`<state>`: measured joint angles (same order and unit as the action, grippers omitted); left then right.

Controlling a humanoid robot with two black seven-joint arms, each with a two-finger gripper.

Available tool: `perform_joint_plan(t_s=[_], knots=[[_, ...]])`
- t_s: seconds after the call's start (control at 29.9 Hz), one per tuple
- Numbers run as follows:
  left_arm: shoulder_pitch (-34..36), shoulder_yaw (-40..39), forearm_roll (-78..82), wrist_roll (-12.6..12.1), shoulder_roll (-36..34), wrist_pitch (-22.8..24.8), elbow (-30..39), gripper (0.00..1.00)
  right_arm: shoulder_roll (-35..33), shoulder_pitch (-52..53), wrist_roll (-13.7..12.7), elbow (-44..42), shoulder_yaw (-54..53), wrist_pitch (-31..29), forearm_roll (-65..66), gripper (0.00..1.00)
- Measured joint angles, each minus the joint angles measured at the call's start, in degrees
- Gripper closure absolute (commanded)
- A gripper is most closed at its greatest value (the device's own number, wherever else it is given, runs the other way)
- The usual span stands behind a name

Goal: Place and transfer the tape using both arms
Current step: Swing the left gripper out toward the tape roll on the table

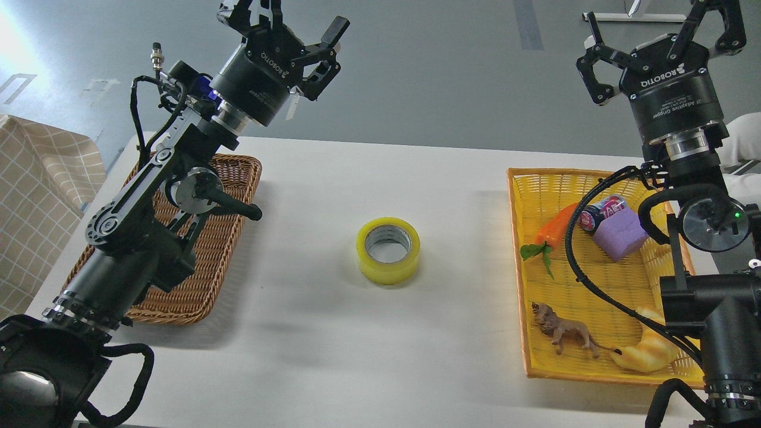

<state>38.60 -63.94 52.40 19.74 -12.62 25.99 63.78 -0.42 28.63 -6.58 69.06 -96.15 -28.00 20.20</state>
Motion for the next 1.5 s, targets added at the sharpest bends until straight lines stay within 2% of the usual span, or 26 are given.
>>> perform_joint_plan(t_s=[0.2, 0.3, 0.5, 0.74, 1.0, 1.24, 1.5], knots=[[0.99, 6.65, 13.75, 2.41, -3.16, -4.08, 1.35, 0.02, -0.02, -1.57, 0.16, -0.14, -0.02, 0.00, -0.12, 0.01], [1.93, 10.71, 16.73, 2.50, -5.43, -4.97, 2.15, 0.02, -0.02, -2.13, 0.25, -0.20, -0.04, 0.00, -0.15, 0.01], [4.90, 20.52, 24.04, -0.89, -10.61, -7.83, 4.42, 0.02, -0.08, -3.14, 0.38, -0.39, -0.08, 0.00, -0.15, 0.01], [5.33, 23.30, 25.72, -7.12, -14.15, -7.90, 8.55, 0.02, -0.11, -4.14, 0.52, -0.43, -0.09, 0.00, -0.15, 0.01], [5.00, 25.88, 25.78, -8.74, -14.34, -7.83, 8.96, 0.02, -0.11, -4.82, 0.52, -0.58, -0.09, 0.00, -0.15, 0.01], [6.14, 28.82, 26.78, -11.66, -15.57, -7.81, 8.76, 0.02, -0.11, -7.10, 0.63, -0.60, -0.09, 0.00, -0.15, 0.01], [7.32, 32.35, 41.54, -11.89, -15.92, -7.90, 8.68, 0.02, -0.11, -9.40, 0.69, -0.69, -0.44, 0.00, -0.15, 0.01]])
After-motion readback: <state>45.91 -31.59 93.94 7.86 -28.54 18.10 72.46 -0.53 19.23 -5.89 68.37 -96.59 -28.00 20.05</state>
